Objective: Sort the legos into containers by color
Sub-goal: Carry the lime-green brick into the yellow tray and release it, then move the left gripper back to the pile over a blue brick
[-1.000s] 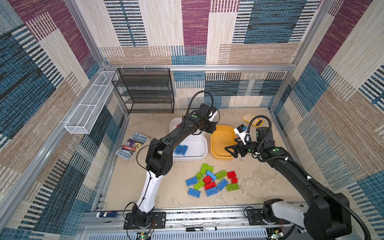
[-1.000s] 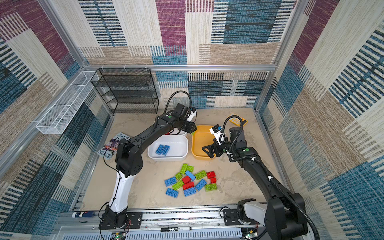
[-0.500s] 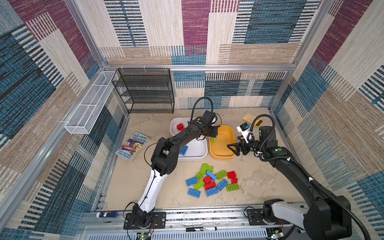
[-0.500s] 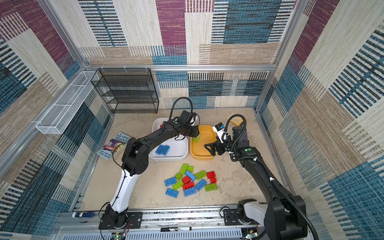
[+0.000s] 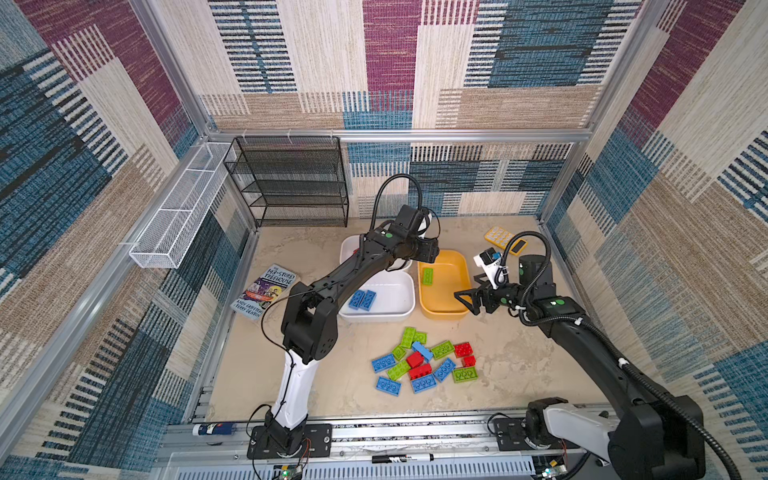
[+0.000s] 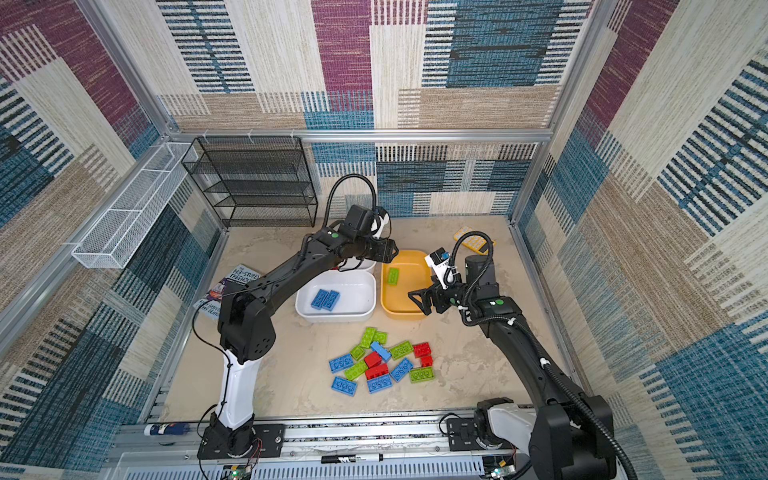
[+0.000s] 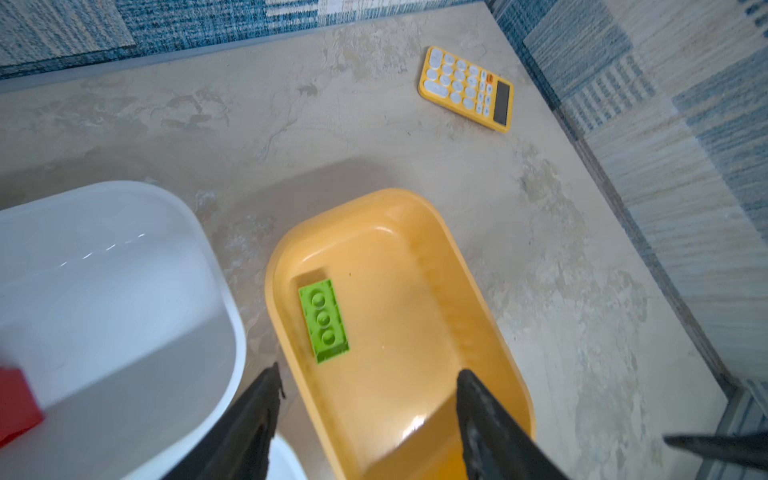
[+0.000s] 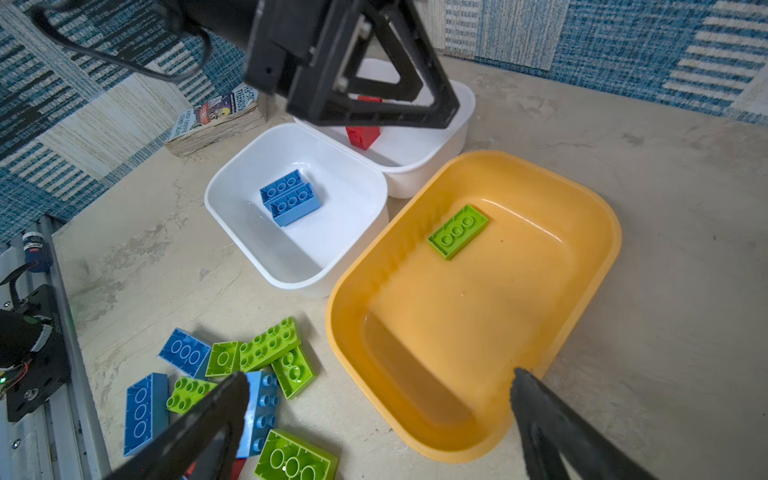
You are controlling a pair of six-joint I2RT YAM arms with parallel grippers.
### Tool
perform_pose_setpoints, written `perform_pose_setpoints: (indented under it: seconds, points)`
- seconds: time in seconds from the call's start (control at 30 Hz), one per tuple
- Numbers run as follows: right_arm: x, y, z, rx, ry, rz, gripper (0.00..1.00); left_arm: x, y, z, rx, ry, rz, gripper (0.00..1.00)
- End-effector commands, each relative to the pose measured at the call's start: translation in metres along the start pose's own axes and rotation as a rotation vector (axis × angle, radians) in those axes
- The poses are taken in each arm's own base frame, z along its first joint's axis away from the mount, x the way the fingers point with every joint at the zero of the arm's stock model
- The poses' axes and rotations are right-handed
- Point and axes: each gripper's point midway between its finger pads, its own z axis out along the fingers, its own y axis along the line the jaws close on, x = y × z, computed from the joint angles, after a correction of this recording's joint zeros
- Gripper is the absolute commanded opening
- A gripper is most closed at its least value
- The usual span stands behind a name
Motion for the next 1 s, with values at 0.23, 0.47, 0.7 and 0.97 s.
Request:
perform_pose_setpoints:
  seconds: [0.23,0.47,0.7,0.97]
  points:
    - [0.009,0.018,-0.002,-0.094,0.001,-0.005,0.99,0.139,0.001,-0.094,0.099,0.332,0.297,0.72]
    - [0.013,0.022,0.001,-0.125,0.01,-0.002,0.99,0.223,0.008,-0.116,0.163,0.442,0.511,0.72]
    - [0.019,0.024,0.001,-0.135,0.021,0.008,0.99,0.277,0.022,-0.1,0.115,0.554,0.631,0.72]
    - [0.026,0.026,0.0,-0.133,0.037,0.017,0.99,0.316,0.027,-0.081,0.08,0.656,0.736,0.69]
